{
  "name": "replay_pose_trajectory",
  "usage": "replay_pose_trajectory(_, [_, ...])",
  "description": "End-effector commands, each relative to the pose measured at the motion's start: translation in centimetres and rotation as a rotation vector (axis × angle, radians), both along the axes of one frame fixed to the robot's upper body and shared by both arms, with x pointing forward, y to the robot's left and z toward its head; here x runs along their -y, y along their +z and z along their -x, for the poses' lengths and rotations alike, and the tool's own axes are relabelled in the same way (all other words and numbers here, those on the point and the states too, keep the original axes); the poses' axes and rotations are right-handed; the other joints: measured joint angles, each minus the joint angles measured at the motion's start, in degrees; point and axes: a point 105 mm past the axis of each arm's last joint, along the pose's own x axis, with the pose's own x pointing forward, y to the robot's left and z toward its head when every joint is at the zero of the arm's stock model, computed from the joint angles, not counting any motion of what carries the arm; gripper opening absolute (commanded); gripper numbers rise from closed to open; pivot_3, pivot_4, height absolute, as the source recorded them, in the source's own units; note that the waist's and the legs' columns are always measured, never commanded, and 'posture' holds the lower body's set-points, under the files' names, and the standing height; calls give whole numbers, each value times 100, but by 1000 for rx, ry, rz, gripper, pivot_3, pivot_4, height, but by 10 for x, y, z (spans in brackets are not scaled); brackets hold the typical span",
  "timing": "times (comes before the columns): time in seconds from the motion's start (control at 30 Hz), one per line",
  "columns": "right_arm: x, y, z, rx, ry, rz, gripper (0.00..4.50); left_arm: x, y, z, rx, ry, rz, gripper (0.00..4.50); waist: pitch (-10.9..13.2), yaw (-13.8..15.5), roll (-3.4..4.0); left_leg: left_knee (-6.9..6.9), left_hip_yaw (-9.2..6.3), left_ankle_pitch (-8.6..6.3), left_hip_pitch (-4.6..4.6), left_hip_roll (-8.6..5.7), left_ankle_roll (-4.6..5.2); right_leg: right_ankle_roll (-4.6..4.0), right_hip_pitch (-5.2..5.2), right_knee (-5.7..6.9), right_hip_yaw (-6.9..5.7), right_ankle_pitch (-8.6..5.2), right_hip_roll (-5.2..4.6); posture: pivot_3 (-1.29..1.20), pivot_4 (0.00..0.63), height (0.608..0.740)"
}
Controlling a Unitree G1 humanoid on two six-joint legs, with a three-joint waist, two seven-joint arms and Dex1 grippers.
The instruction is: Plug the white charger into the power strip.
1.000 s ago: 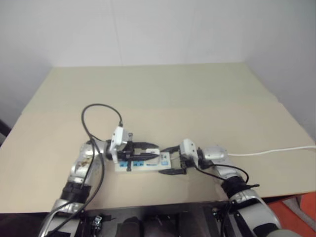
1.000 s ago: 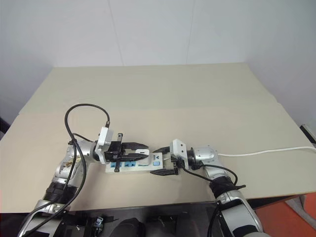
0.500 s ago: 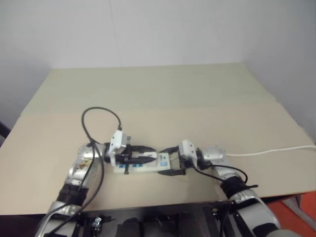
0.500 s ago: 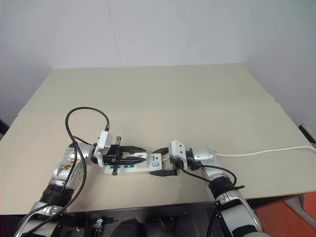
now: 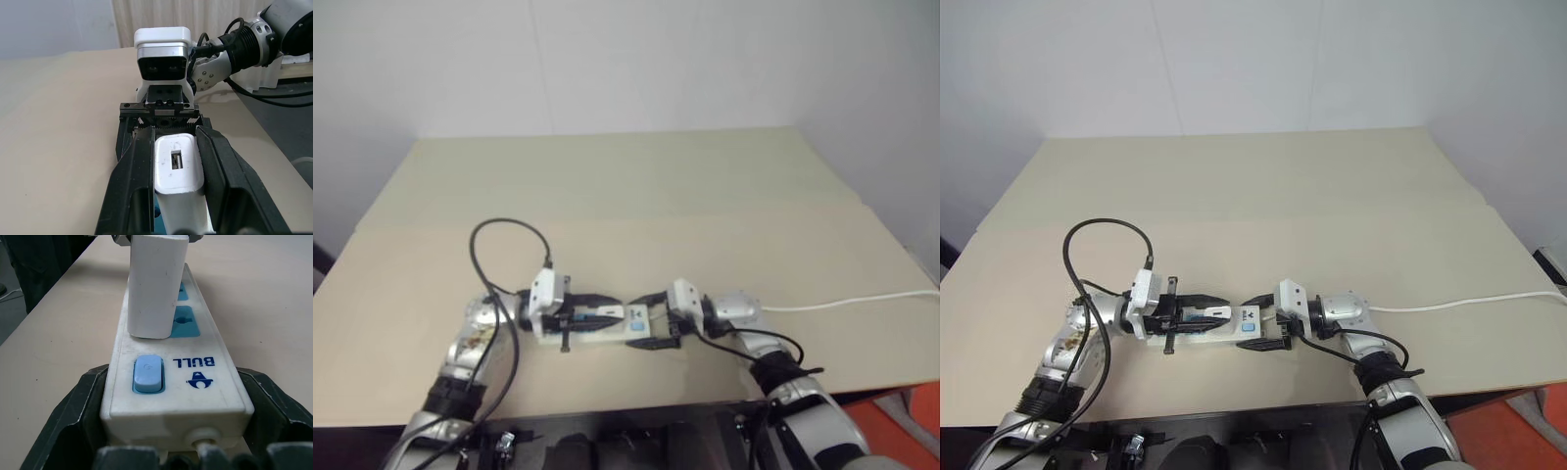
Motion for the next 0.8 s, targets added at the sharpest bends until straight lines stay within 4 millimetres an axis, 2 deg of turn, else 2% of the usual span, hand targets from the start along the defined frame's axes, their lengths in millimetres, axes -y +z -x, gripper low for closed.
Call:
replay_pose_trajectory(0.03, [4, -18, 10, -30, 40, 80, 3431, -16, -43, 6, -130, 47, -149, 987, 0, 0, 0, 0, 0, 0, 0, 0, 0, 0, 0, 0, 0, 0, 0, 0, 150, 740])
replay_pose_trajectory(0.27, [5, -19, 10, -30, 38, 83, 3431, -23, -59, 11, -182, 50, -186, 987, -10, 0, 0, -5, 0, -1, 12, 1, 1, -3, 12, -1, 0, -4, 0, 0, 150, 740])
replay_pose_trajectory(0.8, [5, -20, 11, -33, 37, 78, 3431, -28, -65, 14, -147, 34, -212, 987, -29, 1, 5, -16, -1, -8, 25, 13, 10, -9, 18, 0, -2, -17, 2, 0, 150, 740])
